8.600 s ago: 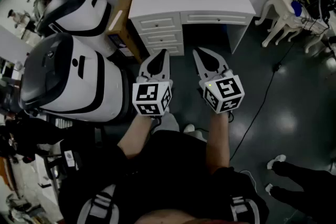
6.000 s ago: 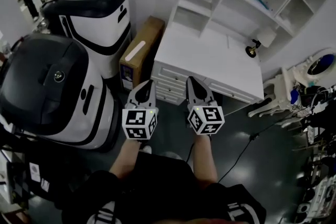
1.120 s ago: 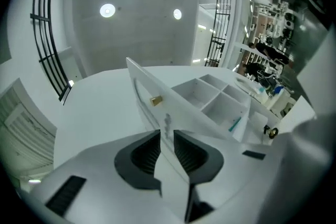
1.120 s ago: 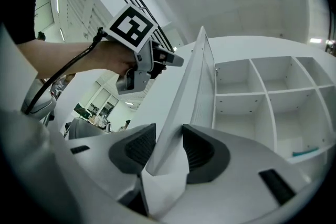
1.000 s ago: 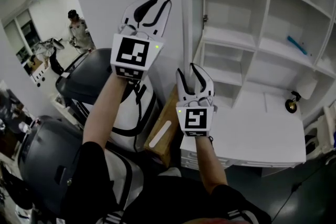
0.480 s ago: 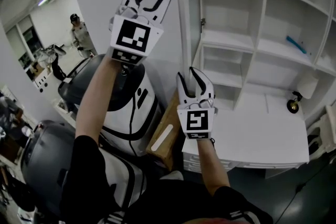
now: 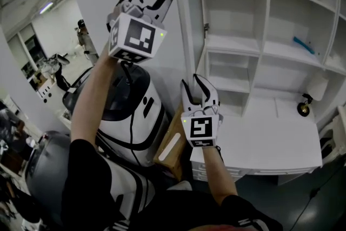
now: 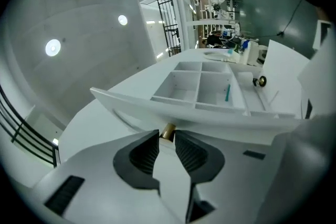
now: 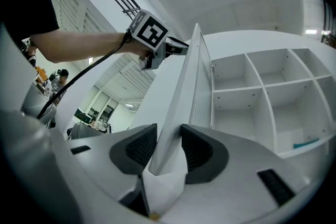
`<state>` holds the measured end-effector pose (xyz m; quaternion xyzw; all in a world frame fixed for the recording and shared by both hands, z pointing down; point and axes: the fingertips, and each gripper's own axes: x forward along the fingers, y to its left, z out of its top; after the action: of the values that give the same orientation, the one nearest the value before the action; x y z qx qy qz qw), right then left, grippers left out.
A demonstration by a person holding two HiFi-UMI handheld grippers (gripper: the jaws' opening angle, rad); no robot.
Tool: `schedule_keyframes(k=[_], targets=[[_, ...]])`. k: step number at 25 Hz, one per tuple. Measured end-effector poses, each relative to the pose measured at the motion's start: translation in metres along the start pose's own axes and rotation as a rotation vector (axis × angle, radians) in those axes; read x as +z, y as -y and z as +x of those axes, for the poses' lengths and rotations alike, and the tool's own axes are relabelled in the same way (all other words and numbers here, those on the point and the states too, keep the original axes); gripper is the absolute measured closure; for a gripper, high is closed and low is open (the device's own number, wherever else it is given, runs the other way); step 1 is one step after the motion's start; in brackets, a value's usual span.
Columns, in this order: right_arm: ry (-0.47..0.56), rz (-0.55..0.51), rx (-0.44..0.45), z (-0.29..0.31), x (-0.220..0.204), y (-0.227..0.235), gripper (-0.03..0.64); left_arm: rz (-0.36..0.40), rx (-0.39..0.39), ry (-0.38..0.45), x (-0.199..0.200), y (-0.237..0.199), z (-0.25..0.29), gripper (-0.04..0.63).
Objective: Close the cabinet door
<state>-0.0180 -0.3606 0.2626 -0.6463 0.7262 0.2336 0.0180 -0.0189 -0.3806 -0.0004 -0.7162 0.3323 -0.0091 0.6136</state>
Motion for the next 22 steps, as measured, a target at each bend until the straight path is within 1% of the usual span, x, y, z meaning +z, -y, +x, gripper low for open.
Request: schedule_keyframes(k=[3, 5, 11, 15, 17, 20, 22], targets=[[0.004, 0.006, -0.002, -0.002, 0.000, 0.000, 0.459, 0.073, -0.023, 0.012, 0.007, 0.002, 0.003, 0.502], [0.004, 0.011, -0.005, -0.003, 0.001, 0.003, 0.460, 0.102, -0.037, 0.016, 0.009, 0.003, 0.006, 0.503], [0.008, 0.018, -0.033, -0.008, -0.001, 0.016, 0.471, 0.093, -0.017, 0.027, 0.017, 0.007, 0.014, 0.503], [-0.004, 0.012, -0.046, -0.012, -0.002, 0.023, 0.476, 0.109, -0.025, 0.032, 0.023, 0.011, 0.017, 0.503], [-0.003, 0.012, -0.055, -0.017, -0.004, 0.028, 0.479, 0.113, -0.021, 0.052, 0.029, 0.013, 0.018, 0.503], [-0.002, 0.058, -0.074, -0.024, -0.003, 0.037, 0.488, 0.126, -0.019, 0.092, 0.037, 0.020, 0.023, 0.505], [-0.016, 0.064, -0.082, -0.027, -0.006, 0.041, 0.492, 0.124, -0.027, 0.106, 0.040, 0.023, 0.025, 0.505]])
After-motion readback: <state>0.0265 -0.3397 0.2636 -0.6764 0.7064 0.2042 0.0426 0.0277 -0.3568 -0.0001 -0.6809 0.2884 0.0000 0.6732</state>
